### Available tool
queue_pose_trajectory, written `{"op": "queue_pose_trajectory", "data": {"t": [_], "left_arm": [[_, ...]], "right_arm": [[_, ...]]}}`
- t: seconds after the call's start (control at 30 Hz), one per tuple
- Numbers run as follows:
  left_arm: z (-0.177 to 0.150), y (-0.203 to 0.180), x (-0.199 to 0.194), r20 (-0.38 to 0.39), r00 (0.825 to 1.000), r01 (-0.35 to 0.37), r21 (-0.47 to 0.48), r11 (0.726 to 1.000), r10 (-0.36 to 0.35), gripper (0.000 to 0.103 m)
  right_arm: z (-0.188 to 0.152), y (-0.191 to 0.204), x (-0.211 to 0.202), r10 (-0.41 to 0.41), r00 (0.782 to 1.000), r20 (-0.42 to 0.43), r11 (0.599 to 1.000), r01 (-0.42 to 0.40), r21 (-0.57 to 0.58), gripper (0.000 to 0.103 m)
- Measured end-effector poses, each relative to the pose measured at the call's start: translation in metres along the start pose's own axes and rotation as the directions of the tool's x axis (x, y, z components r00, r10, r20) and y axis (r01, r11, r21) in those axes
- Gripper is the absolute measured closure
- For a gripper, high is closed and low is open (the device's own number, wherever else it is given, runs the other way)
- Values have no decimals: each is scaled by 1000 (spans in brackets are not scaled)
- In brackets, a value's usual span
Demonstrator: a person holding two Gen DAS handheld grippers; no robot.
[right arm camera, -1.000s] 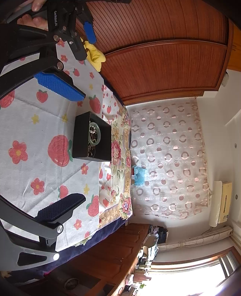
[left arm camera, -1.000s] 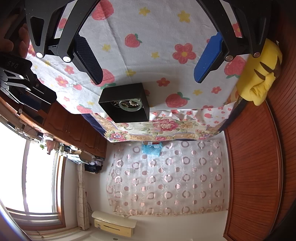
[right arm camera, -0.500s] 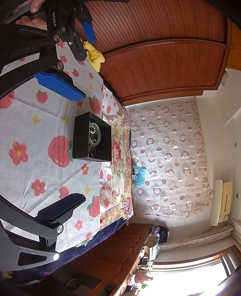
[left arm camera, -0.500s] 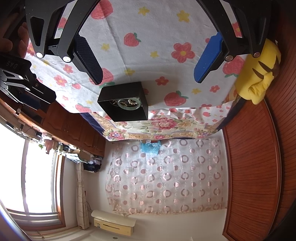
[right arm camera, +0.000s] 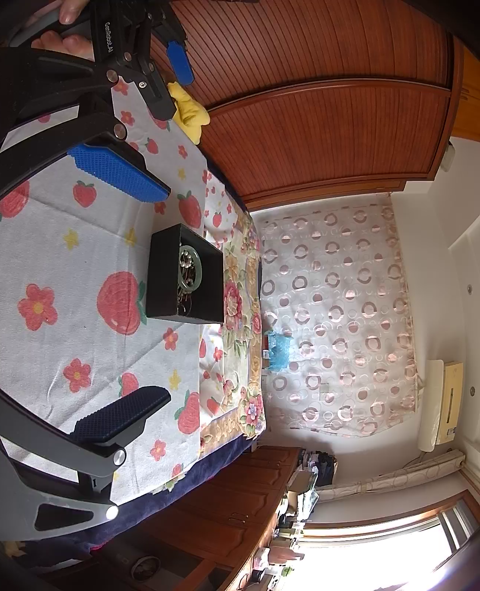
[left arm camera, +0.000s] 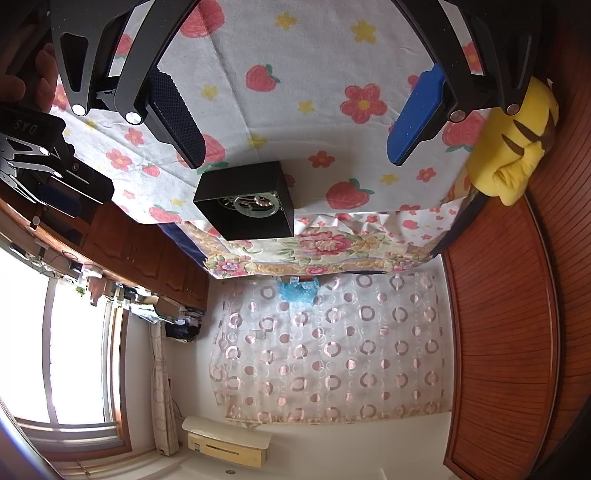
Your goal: Organize jewelry
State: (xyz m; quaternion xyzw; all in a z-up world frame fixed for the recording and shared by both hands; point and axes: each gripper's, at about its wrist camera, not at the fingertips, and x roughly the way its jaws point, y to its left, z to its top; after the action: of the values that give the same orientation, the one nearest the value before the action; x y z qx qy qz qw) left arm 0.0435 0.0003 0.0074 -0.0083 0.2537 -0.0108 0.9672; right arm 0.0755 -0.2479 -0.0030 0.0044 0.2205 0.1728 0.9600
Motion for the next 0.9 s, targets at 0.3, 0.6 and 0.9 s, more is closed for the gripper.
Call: {"op": "queue_pose_trajectory", "data": {"t": [0.3, 0.6, 0.9], "left_arm": [[-1, 0, 1, 1, 1000, 0, 1, 1000, 0, 8], [-2, -1, 1, 2, 1000, -1, 1, 1000, 1, 8], [-3, -1, 1, 2, 1000, -2, 2, 1000, 2, 8]], "right_arm": [[0, 0, 0, 0, 1000, 0, 1000, 0, 0, 3], [1, -1, 0, 0, 1000, 1, 1000, 0, 1, 3], [1, -1, -1, 0, 1000, 1, 1000, 0, 2, 3]]}}
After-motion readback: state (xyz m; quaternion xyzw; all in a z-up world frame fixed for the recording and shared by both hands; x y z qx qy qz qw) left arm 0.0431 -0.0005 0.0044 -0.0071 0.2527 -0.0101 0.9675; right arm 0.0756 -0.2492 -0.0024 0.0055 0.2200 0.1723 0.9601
